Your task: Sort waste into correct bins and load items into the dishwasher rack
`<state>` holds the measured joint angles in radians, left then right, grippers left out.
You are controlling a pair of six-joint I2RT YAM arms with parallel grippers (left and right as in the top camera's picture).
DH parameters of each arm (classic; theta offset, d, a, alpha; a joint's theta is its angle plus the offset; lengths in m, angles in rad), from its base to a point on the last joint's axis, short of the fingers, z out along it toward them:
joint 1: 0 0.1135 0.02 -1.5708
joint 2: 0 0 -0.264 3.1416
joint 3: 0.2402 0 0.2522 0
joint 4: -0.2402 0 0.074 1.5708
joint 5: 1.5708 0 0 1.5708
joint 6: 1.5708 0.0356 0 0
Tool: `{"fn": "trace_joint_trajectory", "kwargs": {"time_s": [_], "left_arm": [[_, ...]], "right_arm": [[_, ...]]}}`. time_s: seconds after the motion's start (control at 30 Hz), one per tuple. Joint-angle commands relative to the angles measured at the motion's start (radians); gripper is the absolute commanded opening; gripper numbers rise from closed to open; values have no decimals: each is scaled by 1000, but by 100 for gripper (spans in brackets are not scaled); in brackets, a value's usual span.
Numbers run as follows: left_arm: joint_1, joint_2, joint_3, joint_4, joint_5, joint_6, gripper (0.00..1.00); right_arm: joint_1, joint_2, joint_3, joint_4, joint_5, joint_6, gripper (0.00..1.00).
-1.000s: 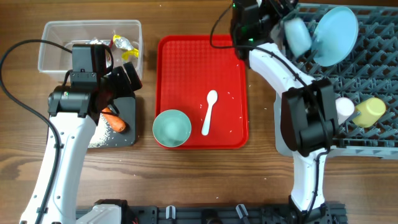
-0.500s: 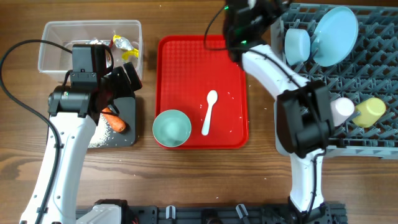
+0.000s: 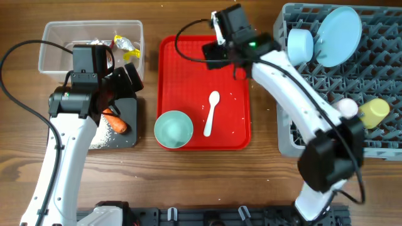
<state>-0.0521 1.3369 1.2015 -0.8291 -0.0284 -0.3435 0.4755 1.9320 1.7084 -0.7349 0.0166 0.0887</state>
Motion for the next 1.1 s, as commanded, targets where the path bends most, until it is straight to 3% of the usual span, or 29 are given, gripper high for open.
{"fn": "trace_joint_trajectory", "kwargs": {"time_s": [0.0,0.1,0.17,0.2,0.4,0.63,0.87,0.97,1.07], "left_arm": [[5,-14,-4,1,5,-9,100],[5,-14,-4,2,5,-9,100],[5,-14,-4,2,5,-9,100],[5,-14,-4,2,5,-9,100],[5,-14,-4,2,5,-9,100],[5,-14,-4,2,5,-9,100],[5,-14,-4,2,5,-9,100],[5,-14,-4,1,5,-9,100],[5,-14,-4,2,5,-9,100]], "right_arm": [[18,12,-59,-94,-412,151,72],[36,12,-177,-73,-489,211,68],[64,12,-294,-19,-622,256,56],[84,12,-327,-1,-636,287,55],[179,12,-427,85,-547,454,43],[183,12,-455,95,-486,517,4],[109,-87,-405,61,-412,475,4],[30,-244,-372,-34,-231,426,4],[-54,-398,-365,-136,71,415,5]]}}
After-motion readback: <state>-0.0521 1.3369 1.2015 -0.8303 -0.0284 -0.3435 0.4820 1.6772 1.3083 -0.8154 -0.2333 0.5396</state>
